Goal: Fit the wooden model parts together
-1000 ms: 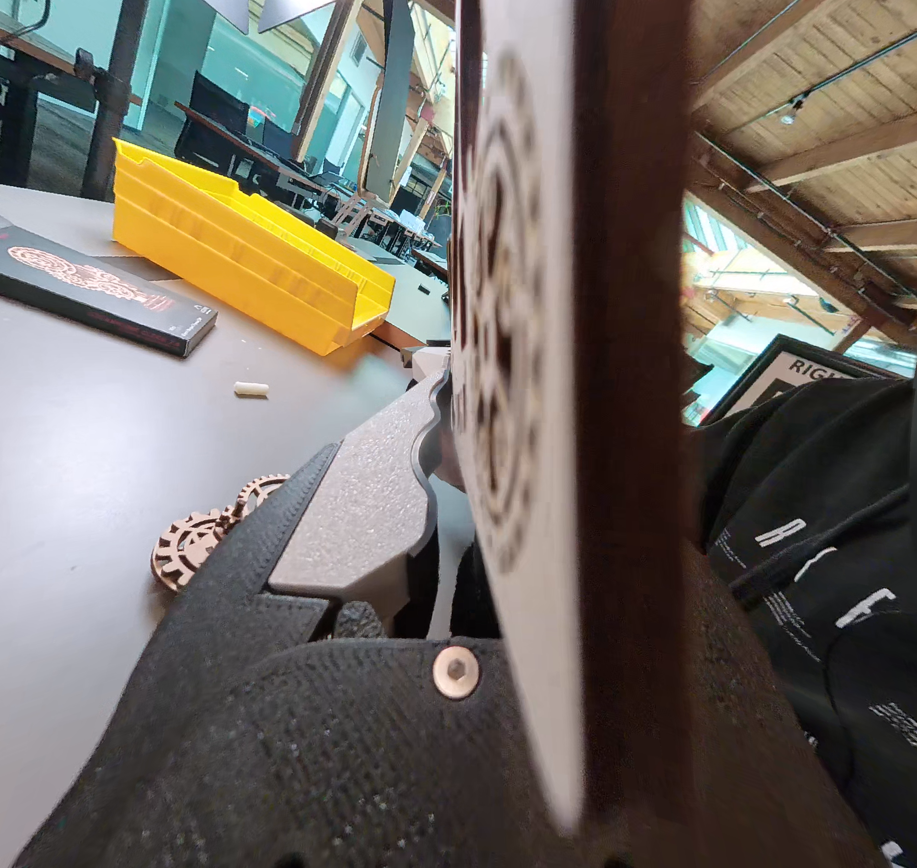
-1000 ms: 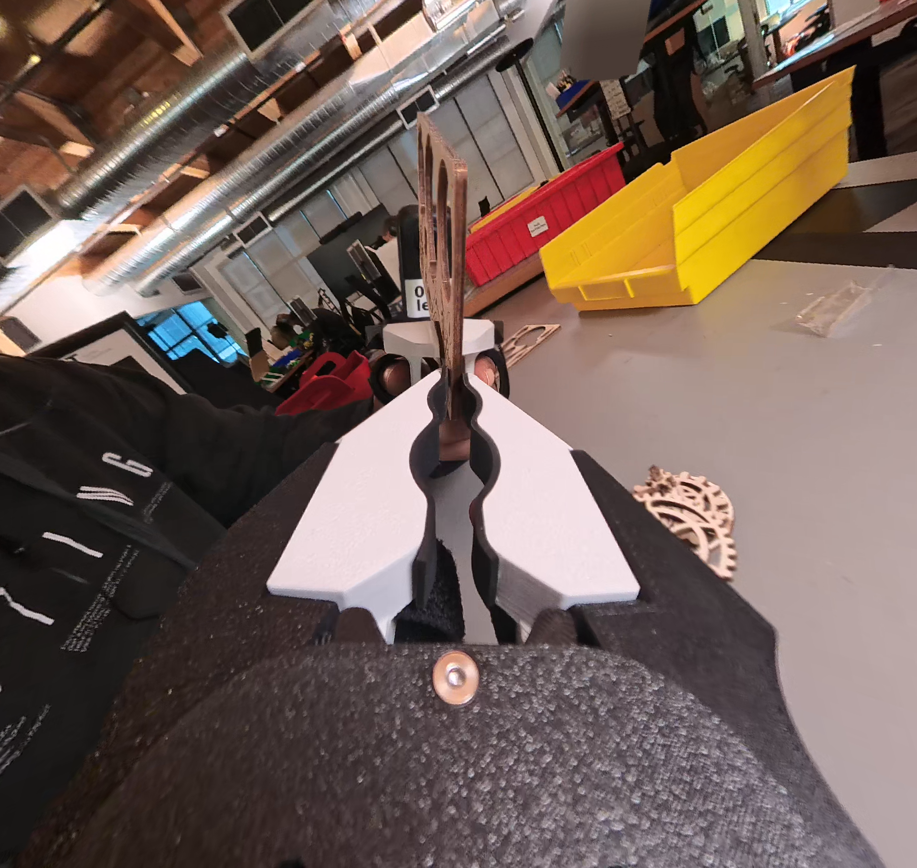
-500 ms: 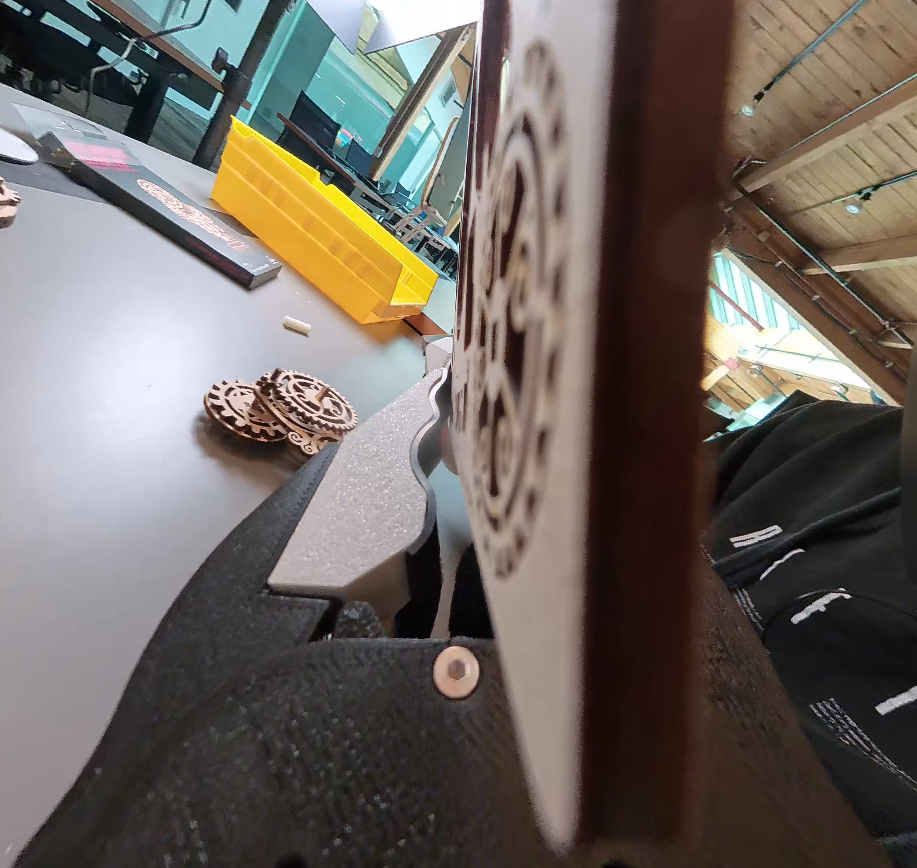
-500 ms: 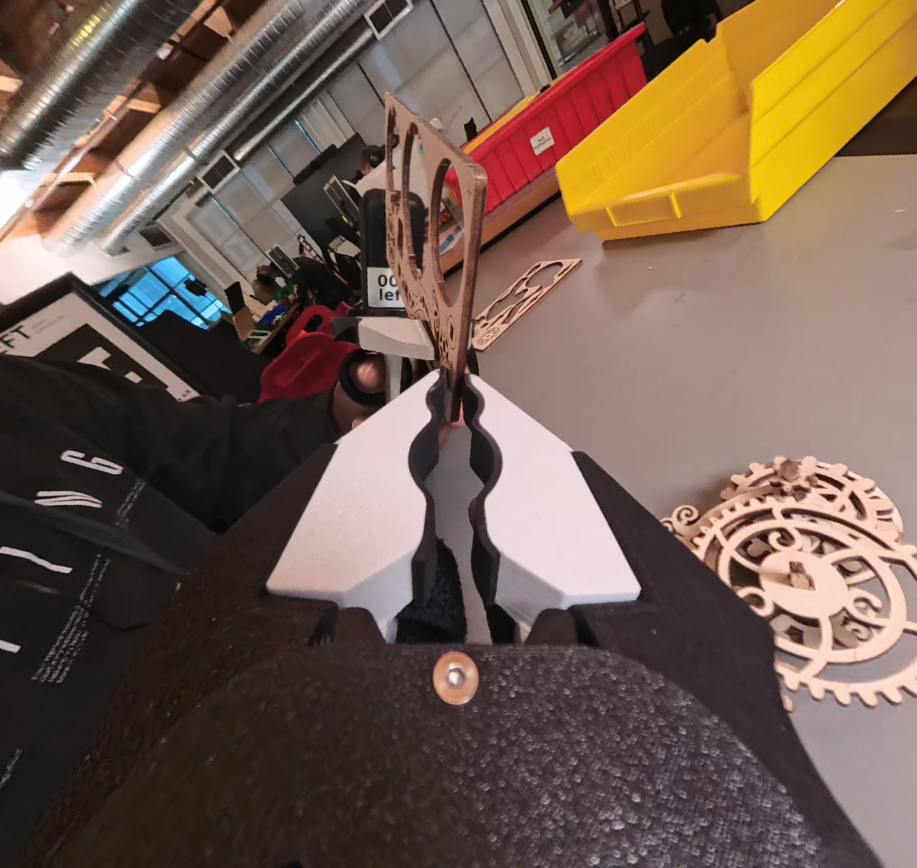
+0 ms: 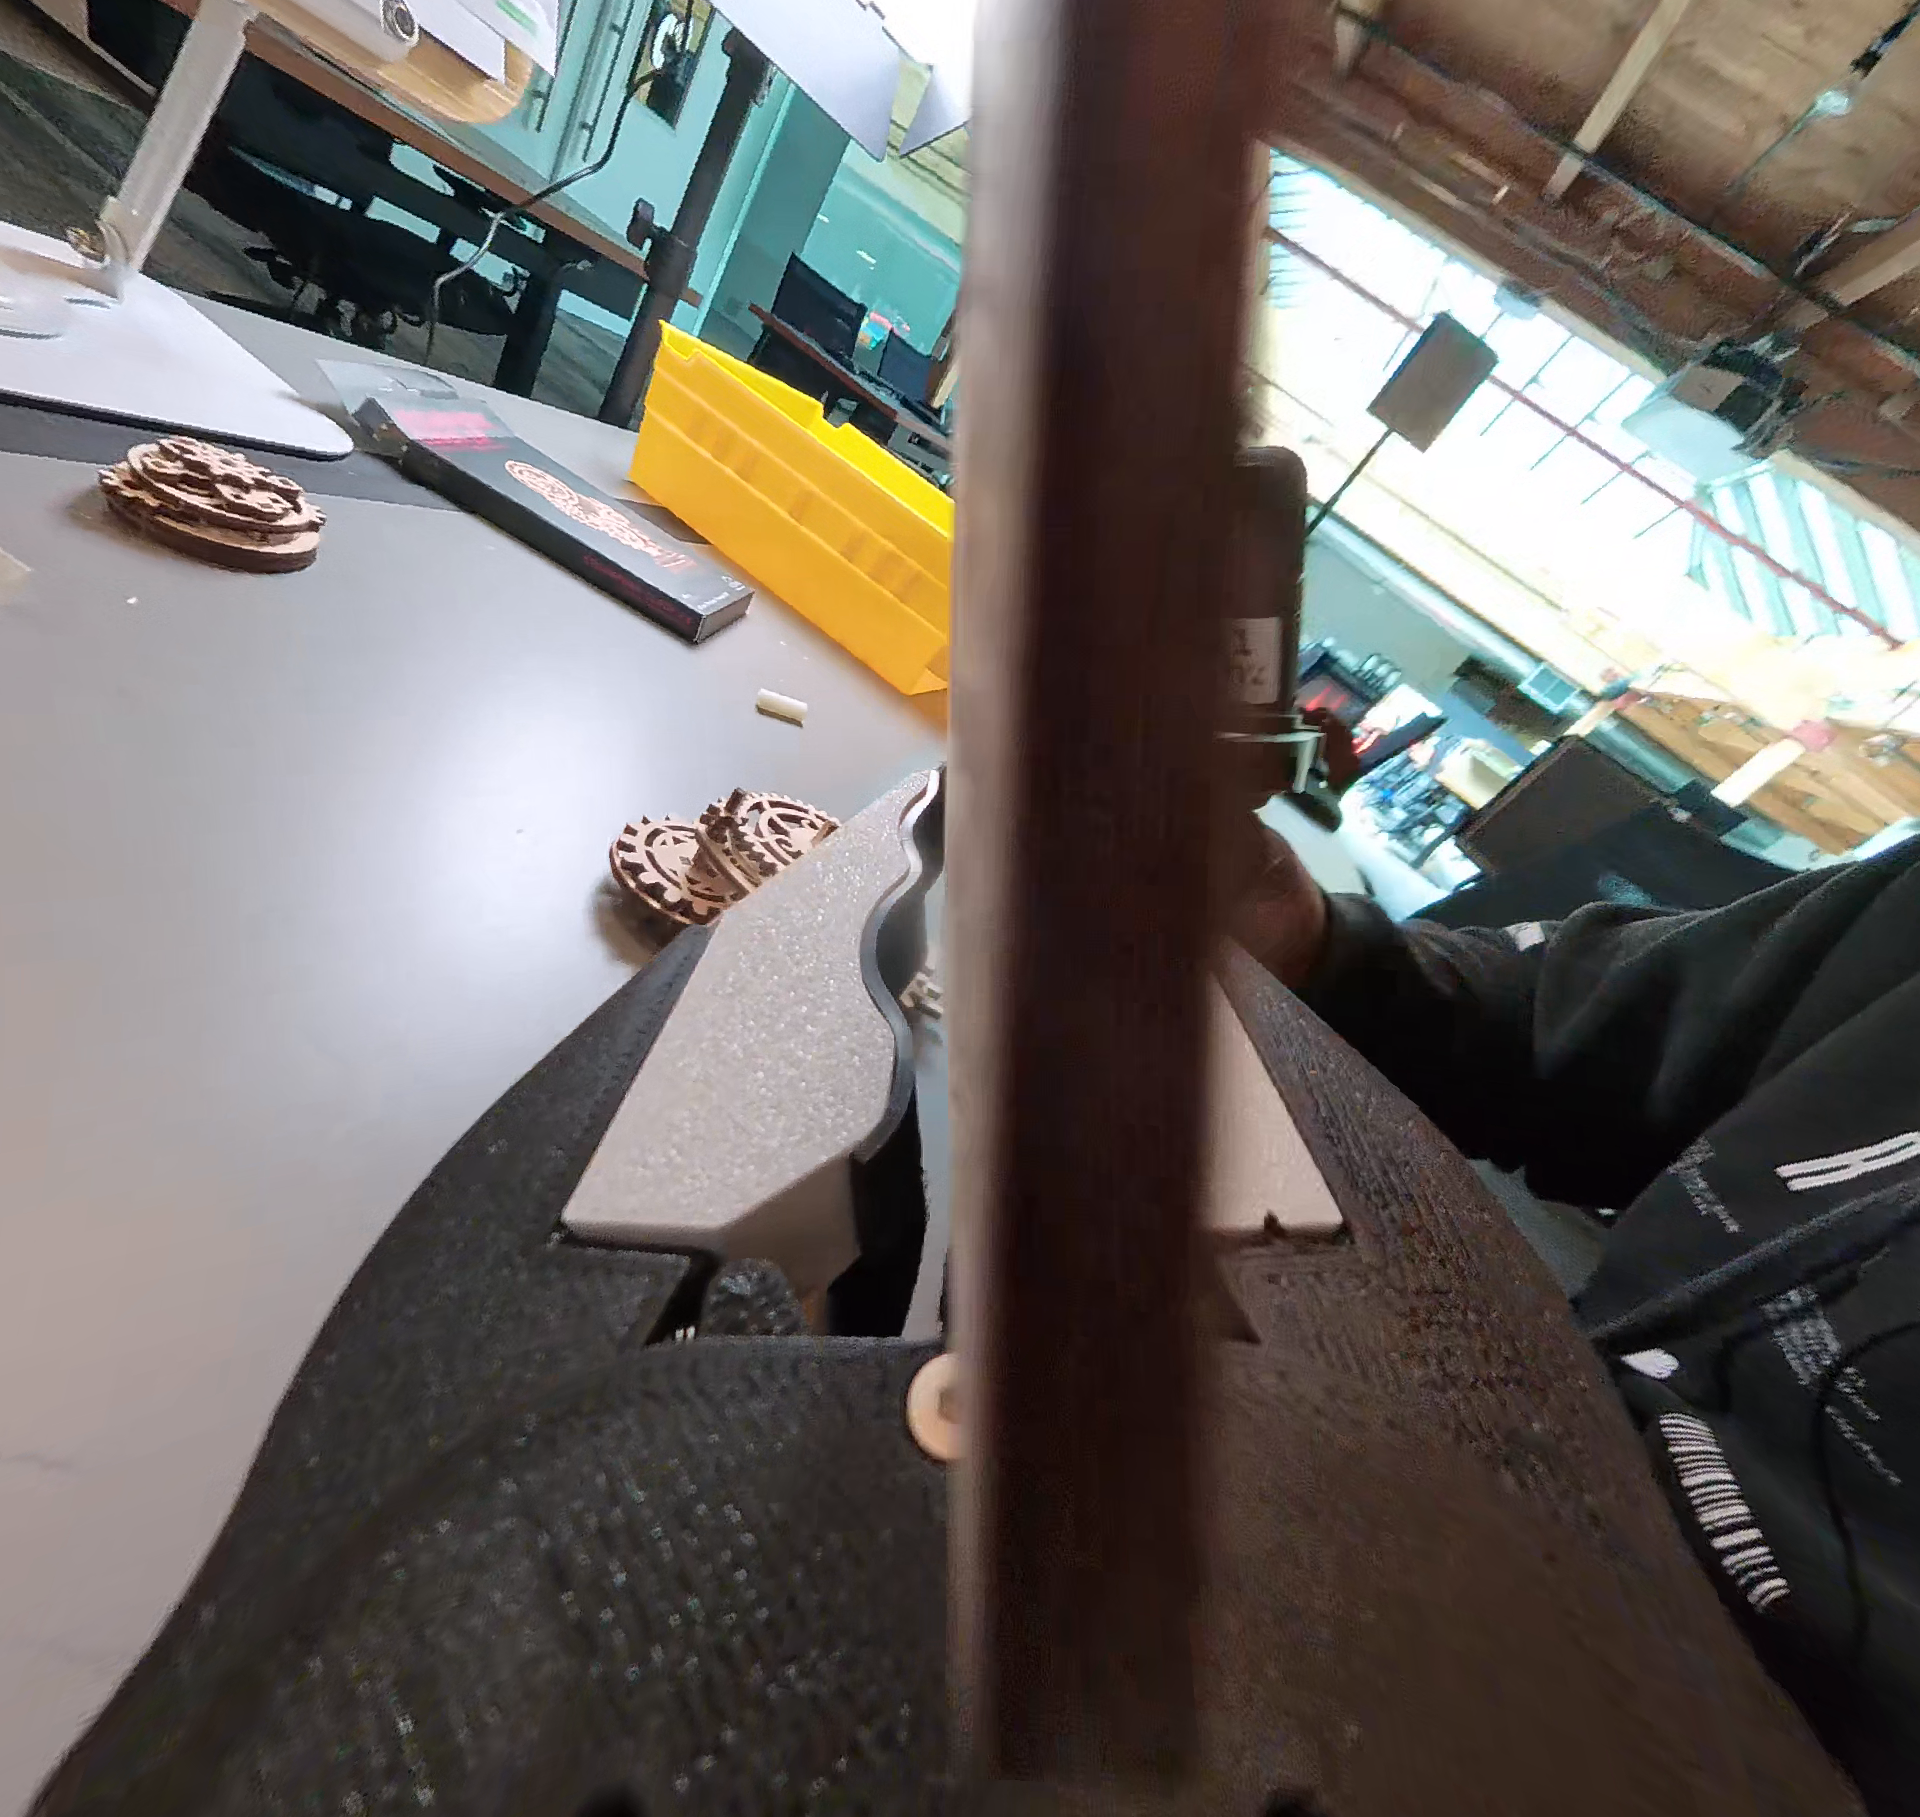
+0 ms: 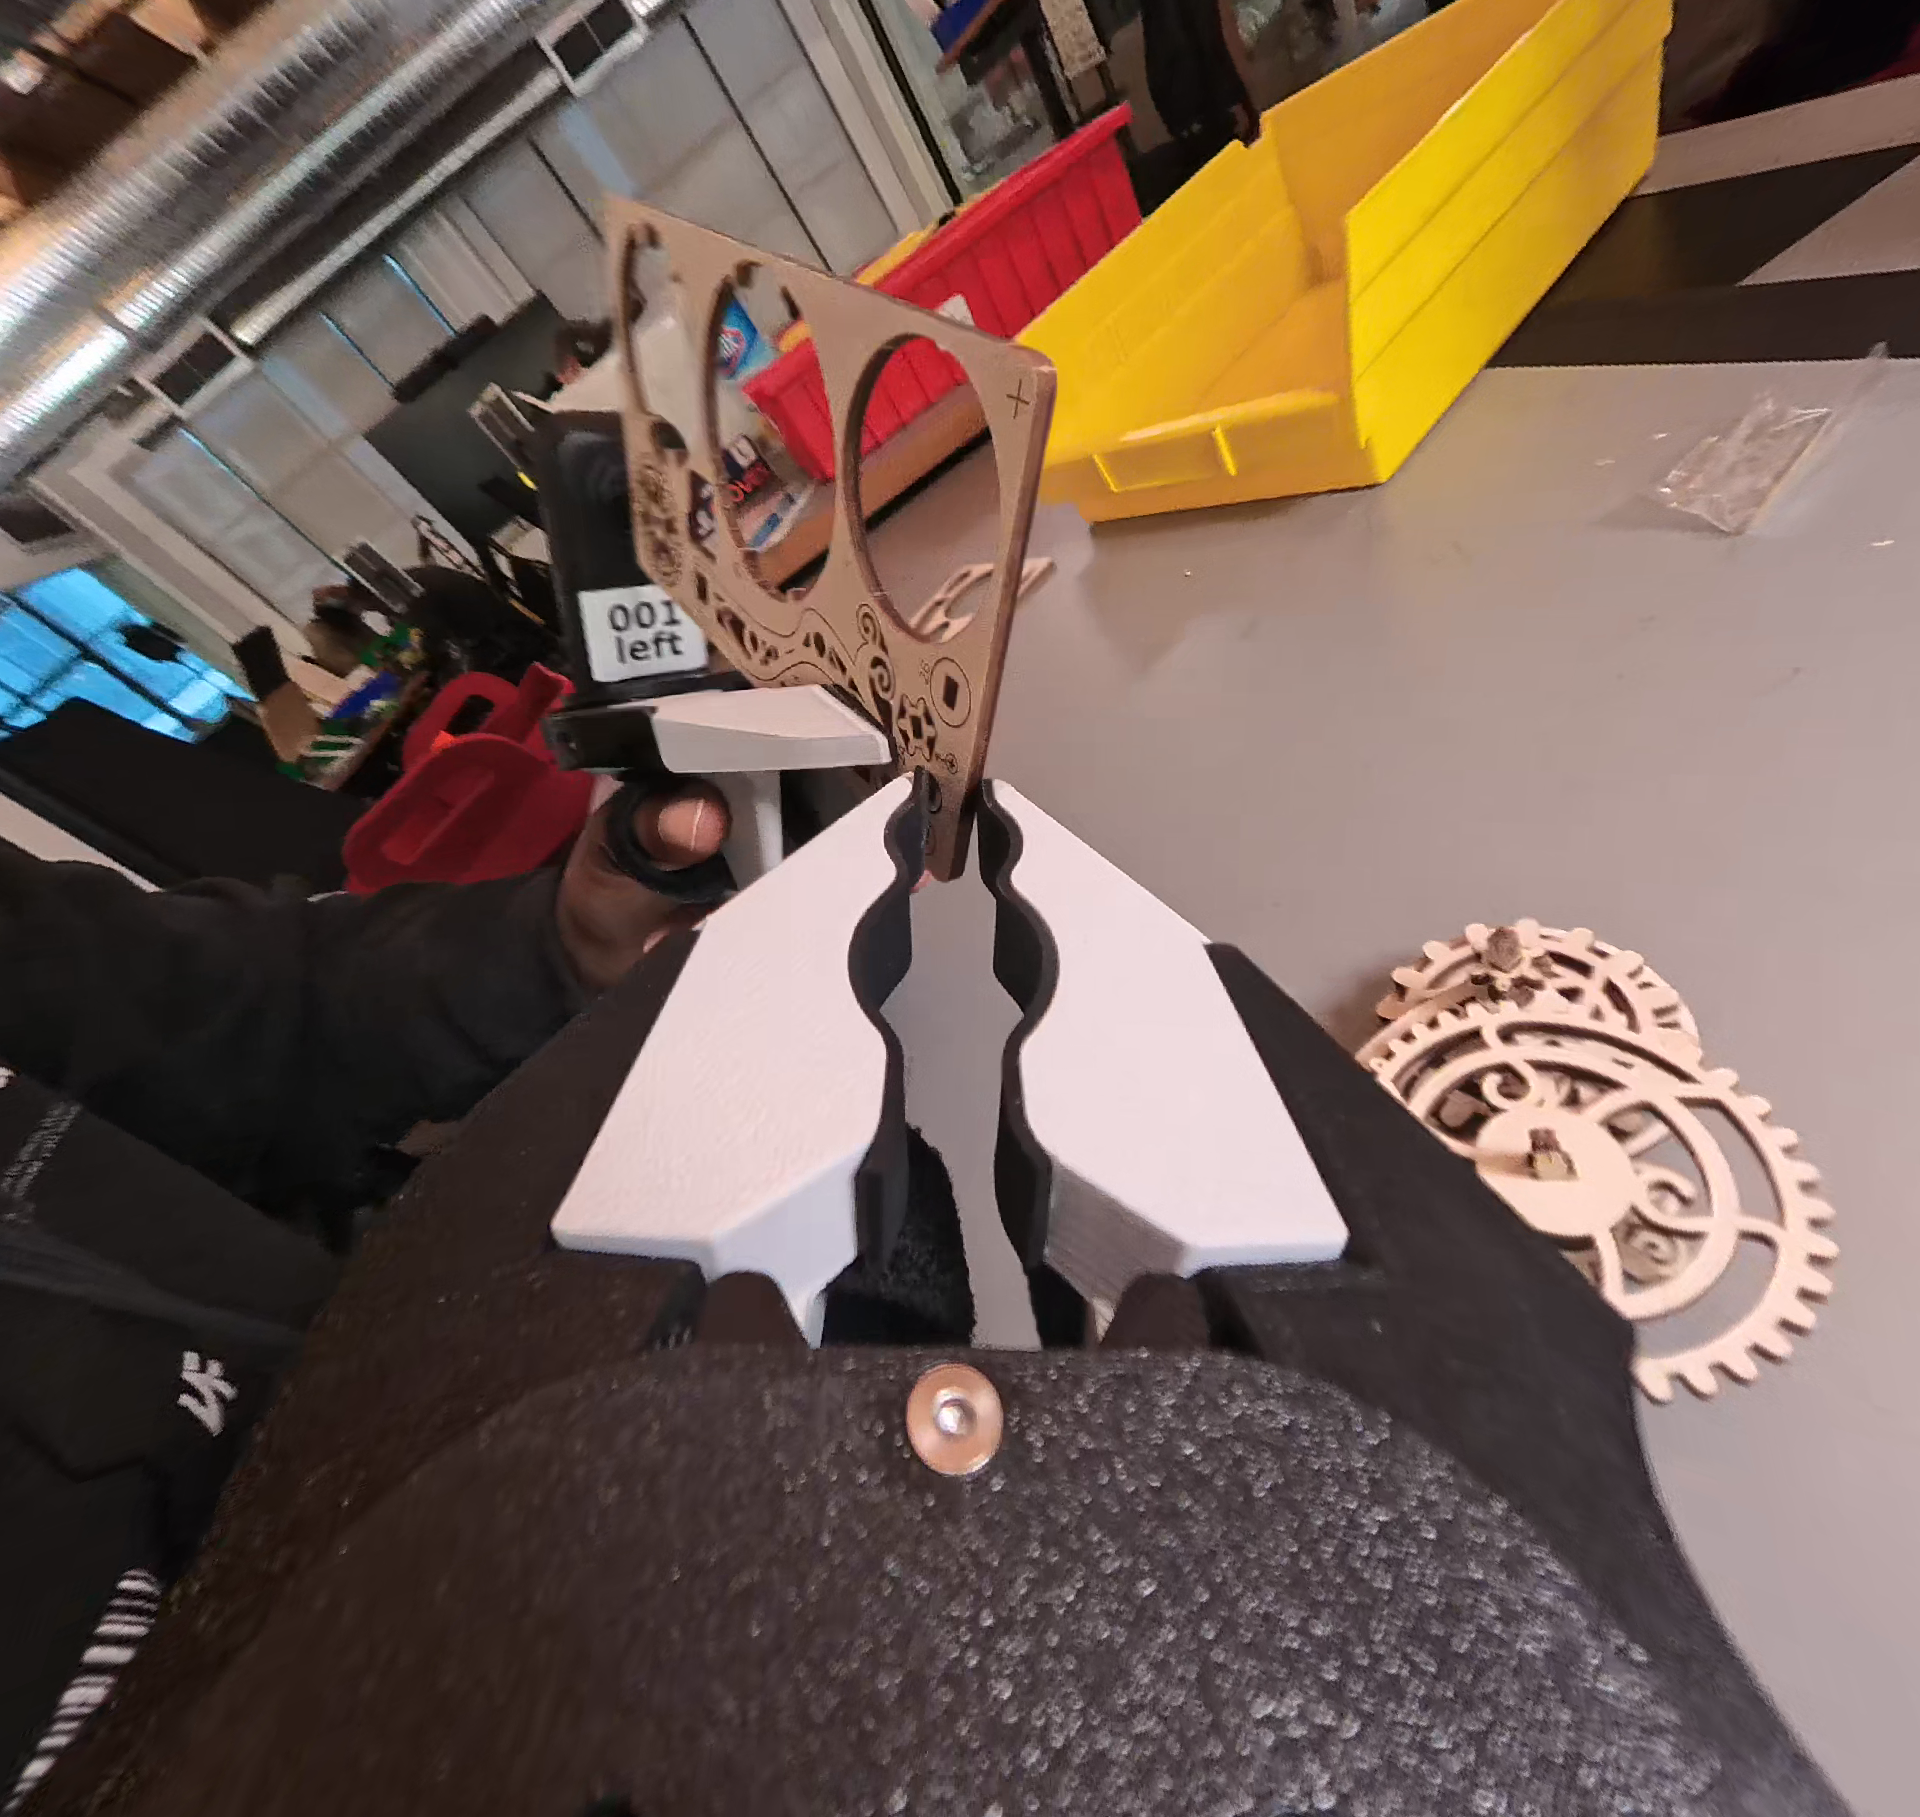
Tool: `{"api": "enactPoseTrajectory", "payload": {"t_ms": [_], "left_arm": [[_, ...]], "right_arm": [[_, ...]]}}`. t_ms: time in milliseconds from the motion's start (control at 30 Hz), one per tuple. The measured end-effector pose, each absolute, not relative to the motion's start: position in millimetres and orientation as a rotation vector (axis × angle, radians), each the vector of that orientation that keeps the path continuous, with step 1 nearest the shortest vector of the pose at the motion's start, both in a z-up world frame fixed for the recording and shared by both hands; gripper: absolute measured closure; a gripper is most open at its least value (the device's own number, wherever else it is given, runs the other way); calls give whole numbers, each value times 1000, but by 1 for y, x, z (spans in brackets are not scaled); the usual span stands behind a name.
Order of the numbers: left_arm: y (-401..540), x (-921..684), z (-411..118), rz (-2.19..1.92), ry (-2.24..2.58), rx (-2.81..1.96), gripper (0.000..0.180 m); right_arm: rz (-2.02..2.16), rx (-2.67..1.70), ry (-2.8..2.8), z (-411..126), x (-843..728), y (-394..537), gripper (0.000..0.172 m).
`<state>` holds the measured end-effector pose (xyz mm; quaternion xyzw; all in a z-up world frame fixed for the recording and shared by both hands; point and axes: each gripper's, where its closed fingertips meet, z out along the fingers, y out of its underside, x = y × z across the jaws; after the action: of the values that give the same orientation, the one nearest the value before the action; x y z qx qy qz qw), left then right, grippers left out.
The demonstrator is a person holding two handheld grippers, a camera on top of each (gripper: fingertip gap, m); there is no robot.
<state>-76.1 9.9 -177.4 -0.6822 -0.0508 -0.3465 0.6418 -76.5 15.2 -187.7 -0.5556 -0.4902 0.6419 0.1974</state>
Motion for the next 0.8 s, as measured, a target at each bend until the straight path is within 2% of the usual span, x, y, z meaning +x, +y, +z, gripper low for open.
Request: {"api": "enactPoseTrajectory", "payload": {"t_ms": [33,433,667,800], "left_arm": [[10,-76,-177,-817,-126,-1547,180],[10,-73,-176,-857,-137,-1542,178],[13,-72,-180,-733,-129,-1575,173],[12,-74,-173,-643,-98,-1544,176]], "right_arm": [[1844,-1558,-1363,-187,-76,15,165],[1921,-1554,-1399,-187,-73,15,166],[1611,-1483,-1445,-193,-77,23,166],[1458,-1404,-1348,-183,-78,23,167]]}}
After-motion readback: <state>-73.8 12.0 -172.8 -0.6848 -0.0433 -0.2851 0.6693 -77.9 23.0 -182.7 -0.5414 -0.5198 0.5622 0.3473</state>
